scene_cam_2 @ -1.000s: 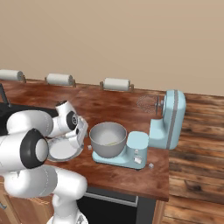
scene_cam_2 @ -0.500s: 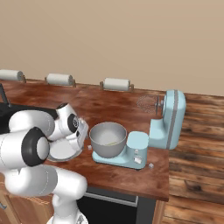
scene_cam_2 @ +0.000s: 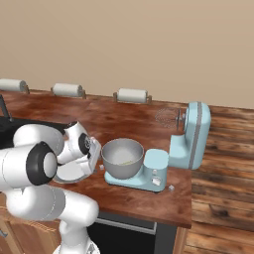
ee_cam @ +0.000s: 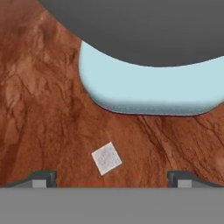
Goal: Add butter and sugar cubes to the stand mixer bowl and then turn on the stand mixer to begin making frosting.
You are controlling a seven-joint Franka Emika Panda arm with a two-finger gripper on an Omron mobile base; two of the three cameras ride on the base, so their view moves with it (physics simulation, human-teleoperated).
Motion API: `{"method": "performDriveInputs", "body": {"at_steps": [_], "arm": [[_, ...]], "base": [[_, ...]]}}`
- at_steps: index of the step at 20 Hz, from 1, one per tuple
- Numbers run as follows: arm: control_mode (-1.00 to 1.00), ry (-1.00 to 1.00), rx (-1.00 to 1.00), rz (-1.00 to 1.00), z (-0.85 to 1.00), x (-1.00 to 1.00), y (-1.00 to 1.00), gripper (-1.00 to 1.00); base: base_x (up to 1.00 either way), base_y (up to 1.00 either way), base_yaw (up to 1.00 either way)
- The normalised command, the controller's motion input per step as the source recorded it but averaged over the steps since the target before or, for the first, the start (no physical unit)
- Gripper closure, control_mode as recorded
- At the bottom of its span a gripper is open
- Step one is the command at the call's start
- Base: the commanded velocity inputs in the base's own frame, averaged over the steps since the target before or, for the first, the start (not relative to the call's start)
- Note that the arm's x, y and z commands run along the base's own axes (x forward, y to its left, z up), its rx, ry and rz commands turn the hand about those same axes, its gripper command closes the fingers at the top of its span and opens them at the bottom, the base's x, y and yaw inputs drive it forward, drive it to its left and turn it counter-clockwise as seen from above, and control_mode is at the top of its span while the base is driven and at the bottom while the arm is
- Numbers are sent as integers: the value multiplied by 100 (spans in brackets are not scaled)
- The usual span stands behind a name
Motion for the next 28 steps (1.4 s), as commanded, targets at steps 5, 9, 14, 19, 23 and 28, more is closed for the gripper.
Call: {"method": "performDriveInputs", "body": {"at_steps": [5,9,14,19,23,28], "arm": [[-100,-3,0,-2,-11,0,-2,-100],[-100,-3,0,-1,-9,0,-2,-100],[-100,-2,0,-1,-5,2,-3,-100],[-100,-1,0,-1,-1,9,-4,-100],[-100,0,0,0,-2,18,-1,-100],[-100,0,0,0,-6,21,0,-100]], "base": [[0,0,0],[0,0,0],[0,0,0],[0,0,0],[0,0,0],[0,0,0]]}}
